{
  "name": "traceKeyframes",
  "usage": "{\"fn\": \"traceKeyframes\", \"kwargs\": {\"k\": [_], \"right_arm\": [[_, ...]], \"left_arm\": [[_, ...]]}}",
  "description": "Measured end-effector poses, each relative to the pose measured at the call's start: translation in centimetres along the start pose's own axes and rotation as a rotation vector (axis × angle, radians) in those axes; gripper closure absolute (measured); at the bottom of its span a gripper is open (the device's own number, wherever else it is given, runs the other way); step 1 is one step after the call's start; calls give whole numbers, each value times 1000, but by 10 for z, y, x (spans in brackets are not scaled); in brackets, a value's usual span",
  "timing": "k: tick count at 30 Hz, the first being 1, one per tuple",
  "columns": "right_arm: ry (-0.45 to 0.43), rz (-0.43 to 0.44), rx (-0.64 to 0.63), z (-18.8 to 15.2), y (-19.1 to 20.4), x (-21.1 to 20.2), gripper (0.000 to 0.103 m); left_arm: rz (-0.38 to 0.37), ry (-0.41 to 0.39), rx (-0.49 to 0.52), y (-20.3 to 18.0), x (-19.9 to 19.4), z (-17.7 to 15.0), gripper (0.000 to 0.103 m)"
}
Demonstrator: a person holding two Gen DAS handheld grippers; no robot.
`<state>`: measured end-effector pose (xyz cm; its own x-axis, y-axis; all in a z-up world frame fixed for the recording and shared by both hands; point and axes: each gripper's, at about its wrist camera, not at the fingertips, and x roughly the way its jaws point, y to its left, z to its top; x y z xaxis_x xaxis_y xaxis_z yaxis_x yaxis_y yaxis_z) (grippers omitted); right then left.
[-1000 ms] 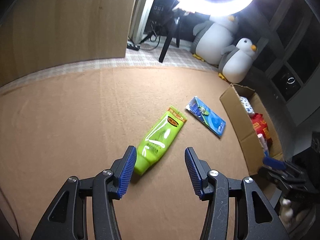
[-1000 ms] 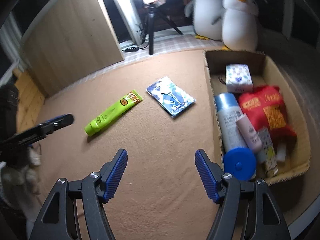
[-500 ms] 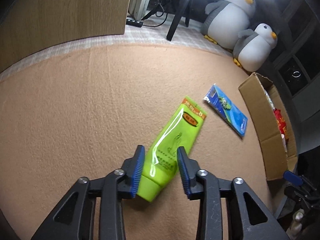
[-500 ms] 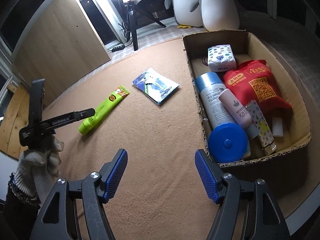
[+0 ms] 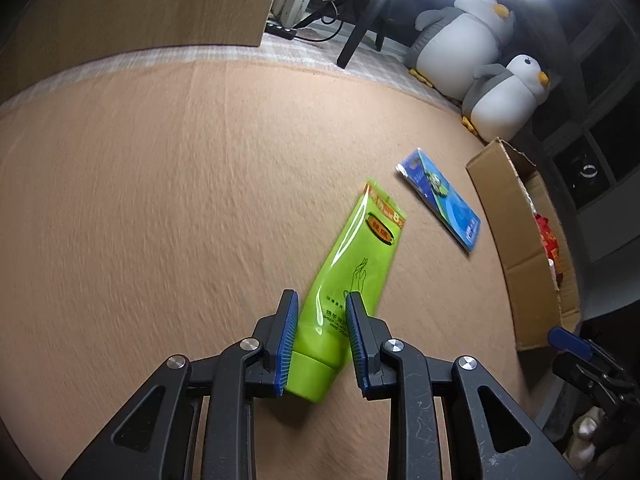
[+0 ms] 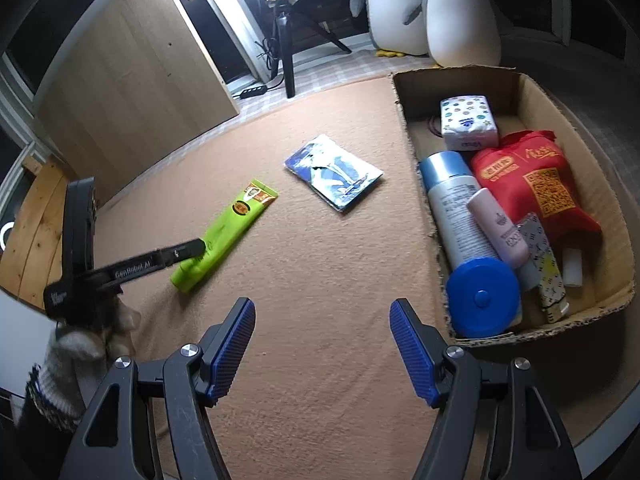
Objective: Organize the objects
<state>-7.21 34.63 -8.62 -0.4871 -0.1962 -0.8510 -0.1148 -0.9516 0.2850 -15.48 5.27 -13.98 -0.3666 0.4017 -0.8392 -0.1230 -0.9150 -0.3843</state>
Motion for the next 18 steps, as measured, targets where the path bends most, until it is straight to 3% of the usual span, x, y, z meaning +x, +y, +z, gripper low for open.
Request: {"fn": "traceKeyframes", "kwargs": {"k": [11, 18], "right_arm": [[68, 86, -10, 0, 14, 22, 37], [153, 170, 1, 4, 27, 47, 37]], "left_arm": [[-27, 11, -42, -7, -13, -42, 74], [-36, 33, 10, -14, -19, -63, 61]]}}
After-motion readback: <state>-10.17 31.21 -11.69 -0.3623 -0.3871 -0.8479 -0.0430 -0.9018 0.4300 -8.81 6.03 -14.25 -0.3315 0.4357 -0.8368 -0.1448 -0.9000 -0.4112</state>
